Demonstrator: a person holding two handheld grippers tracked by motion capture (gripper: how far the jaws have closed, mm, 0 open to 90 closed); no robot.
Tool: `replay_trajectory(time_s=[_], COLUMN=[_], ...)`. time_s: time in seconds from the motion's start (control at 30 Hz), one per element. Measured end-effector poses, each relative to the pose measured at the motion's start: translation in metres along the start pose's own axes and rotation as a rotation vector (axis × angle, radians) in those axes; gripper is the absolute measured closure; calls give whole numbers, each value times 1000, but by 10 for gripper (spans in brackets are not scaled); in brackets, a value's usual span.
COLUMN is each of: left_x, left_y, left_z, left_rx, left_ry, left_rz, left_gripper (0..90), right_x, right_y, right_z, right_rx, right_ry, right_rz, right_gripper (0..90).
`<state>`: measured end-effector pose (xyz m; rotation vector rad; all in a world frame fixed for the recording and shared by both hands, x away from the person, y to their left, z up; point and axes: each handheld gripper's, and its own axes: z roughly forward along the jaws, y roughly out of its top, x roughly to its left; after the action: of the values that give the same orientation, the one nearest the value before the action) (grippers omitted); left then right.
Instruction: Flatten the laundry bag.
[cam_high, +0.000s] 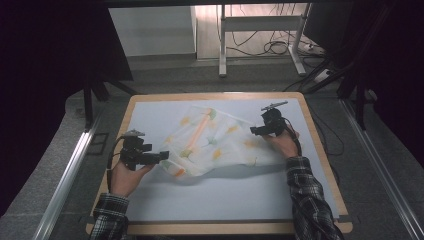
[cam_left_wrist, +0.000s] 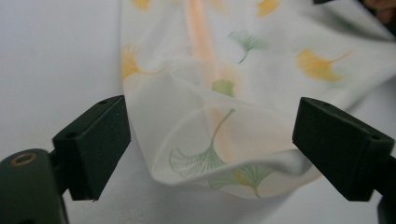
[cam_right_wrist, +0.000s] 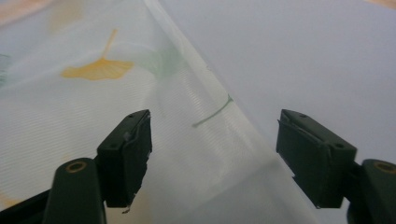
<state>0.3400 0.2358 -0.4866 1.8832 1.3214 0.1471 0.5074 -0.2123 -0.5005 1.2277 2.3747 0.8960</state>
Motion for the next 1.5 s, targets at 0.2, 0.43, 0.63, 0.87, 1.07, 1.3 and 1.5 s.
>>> replay_trajectory(time_s=[0.2,0.43,0.63,0.87,1.07,1.3,1.5], left_x=[5,0,7,0,-31,-41,-52], left_y=[-9,-6,11,57,30,-20,-55], left_z=[31,37,21,-23,-56,-54,-44], left_rx=[186,231,127,-44,-158,-112,18], left_ry=[13,28,143,309,259,94,-43], left_rz=[36,126,201,363,502,482,496], left_gripper=[416,898,900,900,900,897,870], right_x=[-1,18,18,13,23,35,48], right_y=[-1,2,10,29,-9,-83,-141], right_z=[20,12,-4,-65,-129,-155,-147], right_rx=[51,115,57,-125,-251,-156,58], right_ry=[-22,-26,-65,-94,-34,80,104], right_rz=[-40,-83,-91,-109,-113,-96,-79], right_gripper=[413,887,890,890,887,876,807])
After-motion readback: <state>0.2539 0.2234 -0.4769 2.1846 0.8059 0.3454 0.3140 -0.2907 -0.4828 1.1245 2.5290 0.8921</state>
